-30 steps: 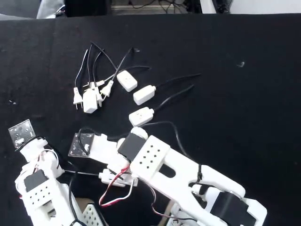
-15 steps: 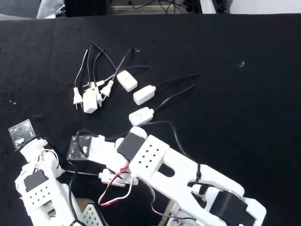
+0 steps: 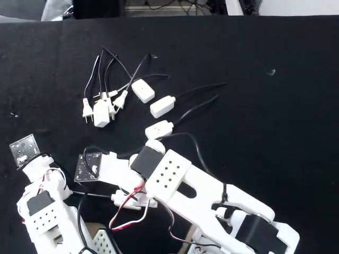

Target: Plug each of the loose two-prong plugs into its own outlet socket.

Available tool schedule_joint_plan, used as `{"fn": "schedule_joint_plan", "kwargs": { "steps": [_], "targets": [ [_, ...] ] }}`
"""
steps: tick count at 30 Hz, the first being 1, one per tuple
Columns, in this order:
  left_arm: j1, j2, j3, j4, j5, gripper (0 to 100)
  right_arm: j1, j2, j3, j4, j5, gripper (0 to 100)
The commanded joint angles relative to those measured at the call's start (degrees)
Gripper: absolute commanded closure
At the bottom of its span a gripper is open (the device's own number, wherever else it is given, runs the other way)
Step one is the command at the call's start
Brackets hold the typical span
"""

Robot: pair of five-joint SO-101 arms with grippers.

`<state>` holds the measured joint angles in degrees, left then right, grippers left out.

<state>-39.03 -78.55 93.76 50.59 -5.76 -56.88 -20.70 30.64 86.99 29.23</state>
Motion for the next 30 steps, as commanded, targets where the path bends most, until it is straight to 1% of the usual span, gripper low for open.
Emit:
{"fn": "schedule_joint_plan", "kwargs": {
  "steps": [1,6,25,30],
  "targets": [
    [-0.7,-0.4,-1.1,-0.8,0.4,97,-0.5,1.0,-2.7,-0.7,0.5,98.8],
    [-0.7,-0.4,-1.1,-0.8,0.4,97,-0.5,5.2,-3.2,-0.9,2.0,98.8],
    [-0.7,-0.4,-1.1,-0.8,0.4,97,-0.5,5.8,-4.9,-1.7,2.2,98.8],
    [-0.7,-0.4,-1.1,-0.8,0.4,97,-0.4,5.8,-4.6,-2.2,4.7,98.8]
  ]
}}
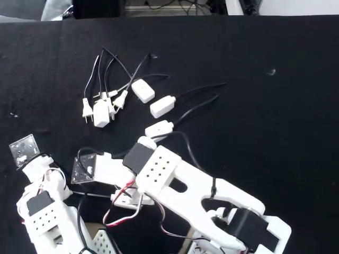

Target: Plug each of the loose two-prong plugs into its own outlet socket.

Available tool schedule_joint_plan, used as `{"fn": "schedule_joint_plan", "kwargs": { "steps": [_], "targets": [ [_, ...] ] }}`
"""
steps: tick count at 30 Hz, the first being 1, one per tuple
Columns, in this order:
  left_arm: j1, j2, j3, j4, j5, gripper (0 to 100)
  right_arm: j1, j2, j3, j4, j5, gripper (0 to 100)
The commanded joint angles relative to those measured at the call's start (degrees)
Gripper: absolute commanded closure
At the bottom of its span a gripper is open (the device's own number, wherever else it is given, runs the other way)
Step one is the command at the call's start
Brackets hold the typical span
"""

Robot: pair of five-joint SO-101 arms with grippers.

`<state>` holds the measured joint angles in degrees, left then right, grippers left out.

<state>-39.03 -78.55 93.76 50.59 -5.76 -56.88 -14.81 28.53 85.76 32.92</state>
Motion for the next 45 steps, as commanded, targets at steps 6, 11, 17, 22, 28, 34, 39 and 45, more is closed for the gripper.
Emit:
{"fn": "schedule_joint_plan", "kwargs": {
  "steps": [6,11,17,22,28,34,39,45],
  "targets": [
    [-0.7,-0.4,-1.1,-0.8,0.4,97,-0.4,-0.1,-2.5,-1.2,1.7,98.8],
    [-0.7,-0.4,-1.1,-0.8,0.4,97,1.0,-0.1,-2.6,-1.8,2.7,98.8],
    [-0.7,-0.4,-1.1,-0.8,0.4,97,3.4,-0.1,-2.5,-3.0,2.7,98.8],
    [-0.7,-0.4,-1.1,-0.8,0.4,97,3.3,-0.1,-2.4,-2.7,2.5,98.8],
    [-0.7,-0.4,-1.1,-0.8,0.4,97,3.3,-0.1,-2.2,0.2,2.7,98.8],
    [-0.7,-0.4,-1.1,-0.8,0.4,97,3.3,-0.1,-2.2,-0.4,2.6,98.8],
    [-0.7,-0.4,-1.1,-0.8,0.4,97,0.2,-0.1,-1.8,-0.4,1.8,98.8],
    [-0.7,-0.4,-1.1,-0.8,0.4,97,-1.0,-0.1,-1.2,-1.2,0.6,98.8]
  ]
}}
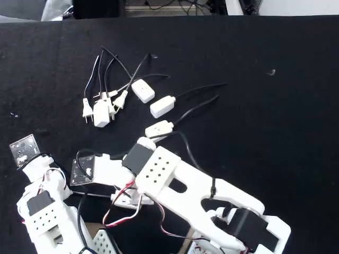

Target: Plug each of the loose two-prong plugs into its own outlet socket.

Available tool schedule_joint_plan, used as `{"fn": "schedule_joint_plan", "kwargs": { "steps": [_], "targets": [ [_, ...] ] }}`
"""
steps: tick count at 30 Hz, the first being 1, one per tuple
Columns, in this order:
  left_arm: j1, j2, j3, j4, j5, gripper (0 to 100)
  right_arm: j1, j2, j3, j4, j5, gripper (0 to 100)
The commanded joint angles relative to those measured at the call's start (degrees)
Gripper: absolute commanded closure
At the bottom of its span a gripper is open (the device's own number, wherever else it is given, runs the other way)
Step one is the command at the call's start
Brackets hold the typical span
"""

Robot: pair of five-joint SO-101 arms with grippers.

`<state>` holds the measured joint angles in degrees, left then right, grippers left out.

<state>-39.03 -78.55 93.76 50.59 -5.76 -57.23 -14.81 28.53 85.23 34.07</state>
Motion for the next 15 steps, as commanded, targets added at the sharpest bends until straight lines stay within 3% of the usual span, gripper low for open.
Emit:
{"fn": "schedule_joint_plan", "kwargs": {
  "steps": [1,15],
  "targets": [
    [-0.7,-0.4,-1.1,-0.8,0.4,97,-0.4,-0.1,-1.2,-0.7,-0.5,98.8],
    [-0.7,-0.4,-1.1,-0.8,0.4,97,3.7,0.0,-1.2,-1.9,-0.2,98.8]
  ]
}}
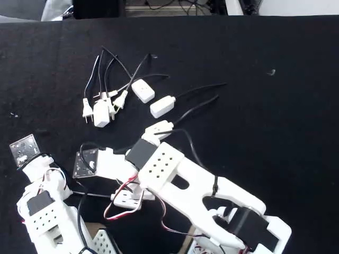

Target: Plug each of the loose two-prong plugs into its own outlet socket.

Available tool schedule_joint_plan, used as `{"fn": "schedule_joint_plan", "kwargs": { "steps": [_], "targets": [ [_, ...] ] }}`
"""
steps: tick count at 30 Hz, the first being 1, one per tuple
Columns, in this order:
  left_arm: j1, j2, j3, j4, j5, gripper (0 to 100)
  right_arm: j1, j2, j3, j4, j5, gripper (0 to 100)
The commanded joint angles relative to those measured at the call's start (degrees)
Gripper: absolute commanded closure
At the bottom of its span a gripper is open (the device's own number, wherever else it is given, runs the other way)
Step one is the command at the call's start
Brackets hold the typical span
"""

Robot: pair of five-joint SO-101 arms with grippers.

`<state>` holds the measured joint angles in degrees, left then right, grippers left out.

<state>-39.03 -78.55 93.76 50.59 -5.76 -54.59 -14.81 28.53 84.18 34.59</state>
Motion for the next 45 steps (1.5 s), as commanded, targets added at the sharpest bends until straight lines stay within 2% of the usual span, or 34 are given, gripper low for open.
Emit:
{"fn": "schedule_joint_plan", "kwargs": {
  "steps": [1,20,28,36,45],
  "targets": [
    [-0.7,-0.4,-1.1,-0.8,0.4,97,1.0,0.0,-1.2,-0.7,-1.1,98.8],
    [-0.7,-0.4,-1.1,-0.8,0.4,97,1.0,0.0,-1.2,0.4,-3.7,98.8],
    [-0.7,-0.4,-1.1,-0.8,0.4,97,-3.6,0.0,3.3,-1.9,-4.6,98.8],
    [-0.7,-0.4,-1.1,-0.8,0.4,97,-1.2,0.0,4.2,-3.2,-4.1,98.8],
    [-1.8,-0.4,-1.4,-0.8,0.4,97,-1.8,5.2,-4.5,0.9,-2.5,98.8]
  ]
}}
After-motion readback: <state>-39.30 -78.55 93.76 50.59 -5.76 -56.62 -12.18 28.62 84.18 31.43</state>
